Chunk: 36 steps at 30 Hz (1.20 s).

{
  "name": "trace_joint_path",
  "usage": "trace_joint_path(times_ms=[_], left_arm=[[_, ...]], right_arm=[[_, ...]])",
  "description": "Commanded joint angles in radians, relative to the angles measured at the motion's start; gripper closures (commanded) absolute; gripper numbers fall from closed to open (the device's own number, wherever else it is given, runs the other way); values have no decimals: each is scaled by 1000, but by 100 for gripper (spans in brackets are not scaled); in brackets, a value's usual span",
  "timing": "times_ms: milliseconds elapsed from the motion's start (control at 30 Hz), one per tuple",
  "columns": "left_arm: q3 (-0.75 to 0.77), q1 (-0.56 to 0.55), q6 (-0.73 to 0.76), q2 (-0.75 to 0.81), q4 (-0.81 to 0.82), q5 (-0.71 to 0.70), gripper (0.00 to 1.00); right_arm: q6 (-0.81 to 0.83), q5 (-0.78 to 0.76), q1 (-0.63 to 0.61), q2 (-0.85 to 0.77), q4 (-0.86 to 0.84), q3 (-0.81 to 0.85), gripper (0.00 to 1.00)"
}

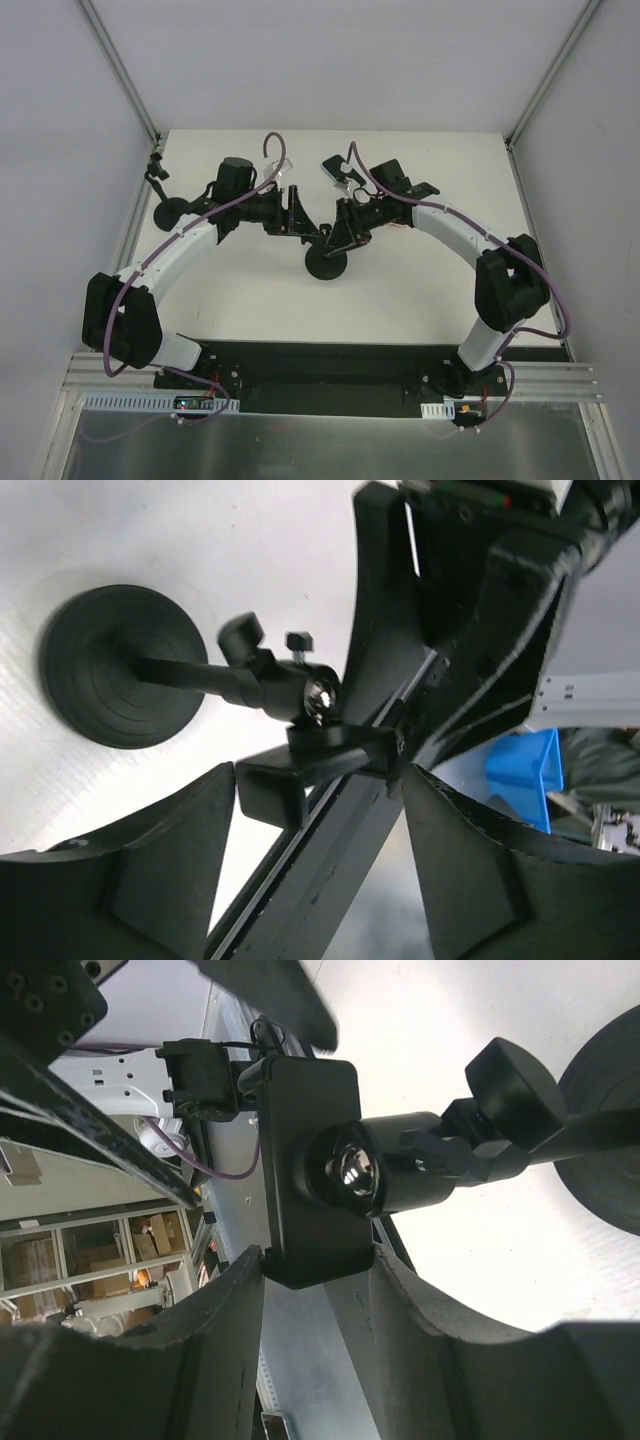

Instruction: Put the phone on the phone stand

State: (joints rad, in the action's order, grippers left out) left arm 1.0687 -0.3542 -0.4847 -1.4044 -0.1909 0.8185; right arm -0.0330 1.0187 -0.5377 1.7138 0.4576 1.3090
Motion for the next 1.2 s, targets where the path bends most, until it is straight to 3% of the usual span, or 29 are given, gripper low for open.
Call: trace_joint_path(times_ms=[0, 200, 433, 700, 867, 1167], left_arm=[[19, -19, 0, 10, 53, 61, 37], [19, -28, -15, 2, 62, 76, 51], [8, -40, -20, 13, 67, 50, 59], [4, -69, -28, 38, 76, 48, 67], [2, -72, -28, 50, 76, 38, 67], [10, -71, 6, 94, 45, -31, 45]], right_arm=[[74, -101, 22, -77, 10, 13, 63], [53, -279, 21, -155, -16, -34, 38], [36, -400, -2, -230, -69, -73, 35], [54, -702, -116, -321, -13, -85, 32], [48, -795, -142, -336, 4, -91, 31], [36, -813, -146, -364, 3, -102, 27]])
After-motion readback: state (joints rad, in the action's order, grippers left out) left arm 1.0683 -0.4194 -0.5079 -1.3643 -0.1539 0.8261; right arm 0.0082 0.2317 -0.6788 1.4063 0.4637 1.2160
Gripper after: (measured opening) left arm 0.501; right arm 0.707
